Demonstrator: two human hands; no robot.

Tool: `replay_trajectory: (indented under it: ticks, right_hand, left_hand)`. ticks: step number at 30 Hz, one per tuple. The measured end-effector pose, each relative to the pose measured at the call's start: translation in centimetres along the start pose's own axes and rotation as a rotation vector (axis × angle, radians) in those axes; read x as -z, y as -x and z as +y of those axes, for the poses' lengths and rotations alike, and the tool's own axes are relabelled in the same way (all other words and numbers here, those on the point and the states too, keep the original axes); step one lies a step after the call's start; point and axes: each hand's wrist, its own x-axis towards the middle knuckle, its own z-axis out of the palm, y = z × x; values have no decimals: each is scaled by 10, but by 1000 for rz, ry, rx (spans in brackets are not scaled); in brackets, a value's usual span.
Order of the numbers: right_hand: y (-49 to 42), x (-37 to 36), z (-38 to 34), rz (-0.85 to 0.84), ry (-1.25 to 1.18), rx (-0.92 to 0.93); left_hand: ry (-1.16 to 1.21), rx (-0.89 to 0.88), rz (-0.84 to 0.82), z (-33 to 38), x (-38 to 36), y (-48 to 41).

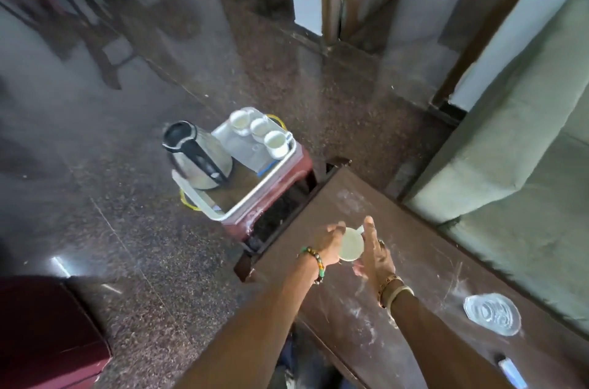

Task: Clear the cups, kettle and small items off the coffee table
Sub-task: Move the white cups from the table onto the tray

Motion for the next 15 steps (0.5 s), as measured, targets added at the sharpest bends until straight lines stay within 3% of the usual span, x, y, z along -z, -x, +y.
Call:
replay_trajectory:
  ticks: [7,15]
  right_hand:
    - [71,-87,-116,-25,29,194]
    - [107,-216,-156,-44,-85,199]
  left_hand:
    - [-7,-206,-19,85,138,60]
    - [84,-216,43,99,272,78]
